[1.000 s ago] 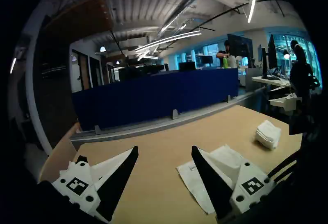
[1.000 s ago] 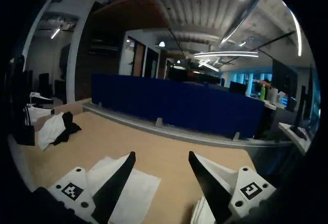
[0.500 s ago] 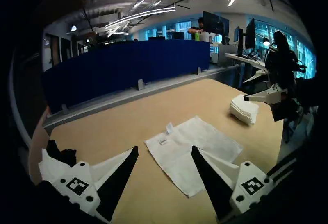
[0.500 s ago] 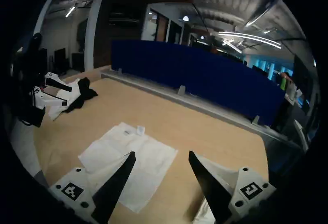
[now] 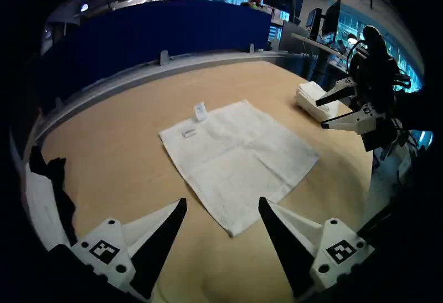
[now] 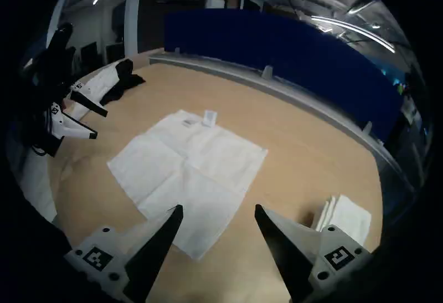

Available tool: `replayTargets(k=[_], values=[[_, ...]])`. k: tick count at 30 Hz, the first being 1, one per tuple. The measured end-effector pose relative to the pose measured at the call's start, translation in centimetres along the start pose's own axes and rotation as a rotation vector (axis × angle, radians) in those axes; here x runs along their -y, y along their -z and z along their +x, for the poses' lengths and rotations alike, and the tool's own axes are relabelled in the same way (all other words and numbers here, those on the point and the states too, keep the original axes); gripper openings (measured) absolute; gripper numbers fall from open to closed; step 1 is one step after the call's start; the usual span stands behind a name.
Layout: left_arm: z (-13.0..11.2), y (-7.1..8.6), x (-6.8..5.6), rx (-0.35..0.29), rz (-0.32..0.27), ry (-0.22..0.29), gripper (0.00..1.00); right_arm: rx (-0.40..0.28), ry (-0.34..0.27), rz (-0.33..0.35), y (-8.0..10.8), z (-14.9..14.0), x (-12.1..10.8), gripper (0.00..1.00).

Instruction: Fold towel

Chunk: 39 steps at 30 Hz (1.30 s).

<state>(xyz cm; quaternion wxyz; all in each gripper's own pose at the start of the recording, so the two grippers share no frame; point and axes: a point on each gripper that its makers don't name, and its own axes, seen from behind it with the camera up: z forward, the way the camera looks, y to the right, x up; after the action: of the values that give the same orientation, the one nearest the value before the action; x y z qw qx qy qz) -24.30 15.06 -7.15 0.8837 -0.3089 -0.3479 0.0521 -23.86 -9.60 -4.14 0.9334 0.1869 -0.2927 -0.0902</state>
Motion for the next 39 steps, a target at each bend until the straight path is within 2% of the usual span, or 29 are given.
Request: replayTargets(k=[6,12,18,22,25,30,35,39], values=[[-3.8,-1.7,-0.9,0.087,-0.013,0.025,0.96,0.073,0.004,0.029,-0.9,-4.6,1.6,1.00],[-5.7,-2.7,-1.8,0.130,-0.018,0.033,0.95,0.124,0.016,0.049,-1.2,-7.6,2.7,0.99],[-6.3,-3.2,-2.3,0.151,-0.025,0.066,0.92,0.151,0.006,0.061,-1.5,-9.4,3.0,0.80],[-6.3,-3.4,-2.6,0.142,-0.020,0.064,0.87,0.161,-0.020,0.090,-1.5,-10.1,3.6,0.61],[-6.5,-3.4,-3.0,0.149,-0.021,0.060,0.83,0.162,-0.036,0.102,-1.5,-10.5,4.0,0.53],[-7.0,-3.7,-3.6,0.168,-0.024,0.058,0.79,0.166,-0.035,0.107,-1.4,-11.0,4.3,0.45],[-7.4,-3.9,-3.6,0.185,-0.014,0.058,0.77,0.164,-0.030,0.110,-1.4,-11.0,4.5,0.44],[-7.3,-3.9,-3.5,0.188,-0.012,0.066,0.77,0.160,-0.049,0.114,-1.5,-10.8,4.4,0.44]])
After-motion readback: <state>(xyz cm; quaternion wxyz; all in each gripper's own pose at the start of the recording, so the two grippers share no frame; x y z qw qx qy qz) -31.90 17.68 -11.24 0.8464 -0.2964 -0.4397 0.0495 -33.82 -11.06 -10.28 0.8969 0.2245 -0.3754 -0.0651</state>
